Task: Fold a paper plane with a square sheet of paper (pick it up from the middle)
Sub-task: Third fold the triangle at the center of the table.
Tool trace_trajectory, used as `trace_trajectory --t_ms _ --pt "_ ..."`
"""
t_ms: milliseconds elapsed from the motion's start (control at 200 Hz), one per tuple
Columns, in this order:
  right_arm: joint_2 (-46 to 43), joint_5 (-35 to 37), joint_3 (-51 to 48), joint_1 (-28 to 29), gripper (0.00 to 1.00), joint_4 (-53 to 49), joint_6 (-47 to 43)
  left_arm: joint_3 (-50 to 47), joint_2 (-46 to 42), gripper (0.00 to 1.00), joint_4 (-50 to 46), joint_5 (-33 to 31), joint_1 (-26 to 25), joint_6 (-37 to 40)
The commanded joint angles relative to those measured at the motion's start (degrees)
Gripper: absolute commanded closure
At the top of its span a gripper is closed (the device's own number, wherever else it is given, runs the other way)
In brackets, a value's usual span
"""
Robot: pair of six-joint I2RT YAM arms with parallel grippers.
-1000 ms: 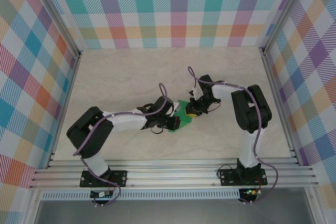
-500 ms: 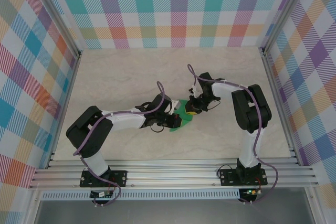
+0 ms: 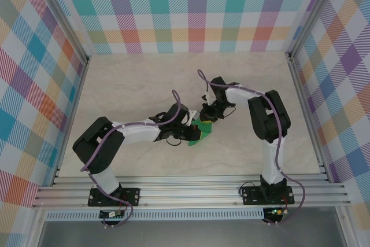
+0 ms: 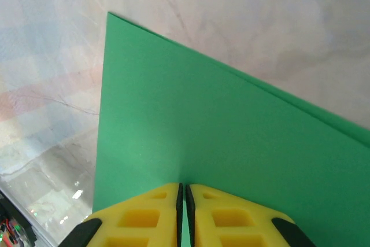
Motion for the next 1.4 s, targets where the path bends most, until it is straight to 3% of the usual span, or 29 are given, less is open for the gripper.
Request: trace_trajectory --t_ms 0,300,940,1395 --pt "1.8 1.5 0.6 1.3 0.86 -3.1 -3.9 1.6 0.4 0.98 1.4 1.6 -0.5 -1.8" --pt "0.9 -3.1 -0.6 1.8 0.85 -4.7 -11.2 2.3 0.7 0.97 -0.1 -1.6 -1.8 -3.9" --pt "1.8 -1.0 -0.2 1.8 0.85 -5.6 -10.9 1.0 3.1 0.96 -2.2 -6.7 -1.1 -1.3" --pt "1.3 -1.0 -0.7 1.7 0.84 -4.4 -8.9 -3.2 2.3 0.95 3.1 -7.8 -1.1 -4.1"
